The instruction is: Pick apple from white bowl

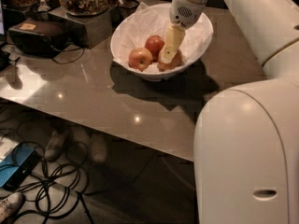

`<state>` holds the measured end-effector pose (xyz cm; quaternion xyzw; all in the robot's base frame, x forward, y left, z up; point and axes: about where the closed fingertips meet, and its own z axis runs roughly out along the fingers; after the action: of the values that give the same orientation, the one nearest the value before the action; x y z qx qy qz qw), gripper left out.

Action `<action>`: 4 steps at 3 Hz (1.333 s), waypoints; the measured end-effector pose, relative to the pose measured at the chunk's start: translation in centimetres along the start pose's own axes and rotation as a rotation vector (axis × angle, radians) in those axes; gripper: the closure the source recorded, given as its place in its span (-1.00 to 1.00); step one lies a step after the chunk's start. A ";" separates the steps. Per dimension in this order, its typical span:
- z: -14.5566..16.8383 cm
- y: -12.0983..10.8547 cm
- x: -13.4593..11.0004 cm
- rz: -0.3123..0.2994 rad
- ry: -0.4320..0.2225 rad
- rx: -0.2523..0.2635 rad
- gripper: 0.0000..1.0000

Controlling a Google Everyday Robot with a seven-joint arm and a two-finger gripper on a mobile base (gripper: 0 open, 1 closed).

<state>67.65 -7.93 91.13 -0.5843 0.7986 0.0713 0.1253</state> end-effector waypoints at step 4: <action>1.9 -0.6 1.4 0.028 0.028 -0.039 -0.48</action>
Offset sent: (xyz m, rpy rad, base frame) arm -0.0368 -0.0326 -0.0102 -0.0753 0.1902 0.0025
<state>68.01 -8.84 88.90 -0.5763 0.8069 0.0803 0.1017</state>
